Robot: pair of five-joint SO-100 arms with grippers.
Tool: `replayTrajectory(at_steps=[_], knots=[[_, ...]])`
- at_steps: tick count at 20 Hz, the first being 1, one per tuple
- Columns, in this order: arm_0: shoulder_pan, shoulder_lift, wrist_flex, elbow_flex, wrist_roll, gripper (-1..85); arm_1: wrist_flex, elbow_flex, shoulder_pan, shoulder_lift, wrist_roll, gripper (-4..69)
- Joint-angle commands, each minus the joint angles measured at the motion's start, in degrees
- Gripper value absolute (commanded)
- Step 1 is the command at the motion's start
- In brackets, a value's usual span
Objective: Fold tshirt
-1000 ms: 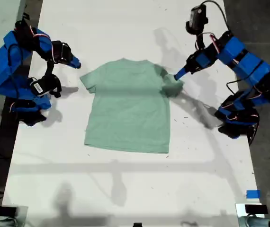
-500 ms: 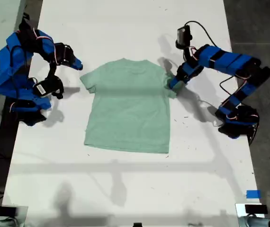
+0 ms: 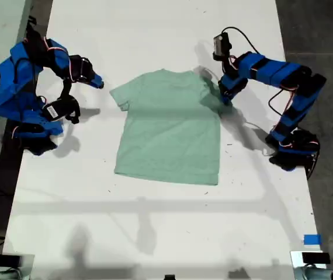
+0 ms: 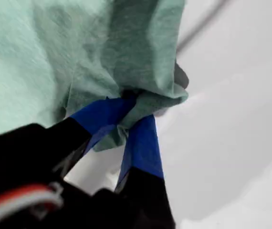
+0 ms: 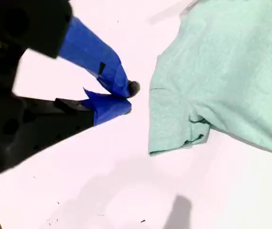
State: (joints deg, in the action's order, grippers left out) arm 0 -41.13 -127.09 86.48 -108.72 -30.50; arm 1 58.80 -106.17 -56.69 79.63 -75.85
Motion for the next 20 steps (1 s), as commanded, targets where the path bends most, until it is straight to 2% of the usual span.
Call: replayTrajectory(at_steps=[1, 5, 8, 9, 13, 16, 20], knots=[[1.23, -1.23, -0.97, 0.26, 1.14, 1.6, 3.96, 3.87, 0.00, 0.88, -0.44, -1.5], [1.67, -1.67, -1.14, 0.00, 1.67, 1.6, 13.45, 4.48, 1.32, 13.97, 1.93, -1.5], [1.85, -1.76, -1.49, -0.18, 1.76, 1.6, 22.41, 15.73, 6.86, 19.34, 5.71, -1.5], [1.85, -1.76, -1.58, -0.35, 1.76, 1.6, 23.73, 20.21, 9.23, 18.11, 7.38, -1.5], [2.46, -2.37, -1.67, -0.53, 2.20, 1.6, 23.91, 36.65, 18.19, 4.48, 12.92, -1.5], [2.55, -3.34, -1.76, -1.32, 2.46, 1.6, 21.53, 48.16, 23.38, -8.26, 16.35, -1.5], [2.46, -4.57, -2.64, -2.99, 2.64, 1.6, 11.07, 51.77, 27.07, -18.98, 20.65, -1.5]])
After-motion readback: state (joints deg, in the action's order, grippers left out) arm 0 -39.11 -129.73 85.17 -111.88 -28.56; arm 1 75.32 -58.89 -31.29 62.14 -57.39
